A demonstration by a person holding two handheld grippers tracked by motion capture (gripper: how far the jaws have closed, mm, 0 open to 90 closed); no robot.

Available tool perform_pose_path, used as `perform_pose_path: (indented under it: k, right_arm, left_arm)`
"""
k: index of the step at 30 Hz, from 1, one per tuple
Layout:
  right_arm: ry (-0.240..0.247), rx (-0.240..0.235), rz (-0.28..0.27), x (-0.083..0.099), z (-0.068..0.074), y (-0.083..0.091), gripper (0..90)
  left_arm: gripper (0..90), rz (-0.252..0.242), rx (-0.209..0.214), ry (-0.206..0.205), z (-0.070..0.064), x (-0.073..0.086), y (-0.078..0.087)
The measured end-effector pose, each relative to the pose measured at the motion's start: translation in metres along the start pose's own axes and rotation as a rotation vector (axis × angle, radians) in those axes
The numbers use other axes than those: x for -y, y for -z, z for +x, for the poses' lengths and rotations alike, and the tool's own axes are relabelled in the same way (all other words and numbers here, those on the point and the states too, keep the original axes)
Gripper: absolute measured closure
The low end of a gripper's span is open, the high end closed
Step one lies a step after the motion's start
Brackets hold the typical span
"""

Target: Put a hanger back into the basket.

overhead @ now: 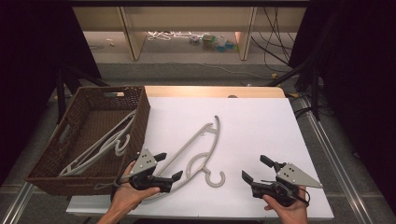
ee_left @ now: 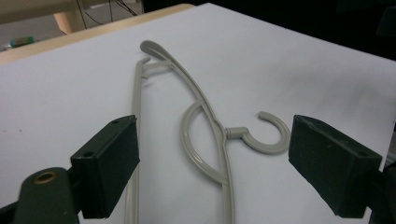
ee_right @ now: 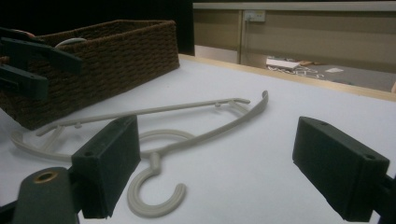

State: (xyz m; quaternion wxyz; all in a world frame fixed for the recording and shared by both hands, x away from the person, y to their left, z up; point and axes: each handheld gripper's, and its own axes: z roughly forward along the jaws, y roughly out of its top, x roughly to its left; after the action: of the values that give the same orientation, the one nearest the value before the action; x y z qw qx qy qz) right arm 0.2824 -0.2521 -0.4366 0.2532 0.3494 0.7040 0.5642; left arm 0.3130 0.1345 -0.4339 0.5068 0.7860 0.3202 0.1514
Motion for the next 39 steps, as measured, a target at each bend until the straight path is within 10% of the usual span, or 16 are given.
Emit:
perform_pose_path:
  k: [25, 39]
  right_arm:
    - [-0.02, -0.018, 0.02, -0.001, 0.006, 0.002, 16.0]
    - [-0.031, -0.029, 0.015, 0.0, 0.006, -0.001, 16.2]
  left_arm:
    - [34.2, 0.552, 0.051, -0.229, -0.014, 0.001, -0.073]
    - [56.3, 0.663, 0.077, -0.2, -0.008, -0.001, -0.082]
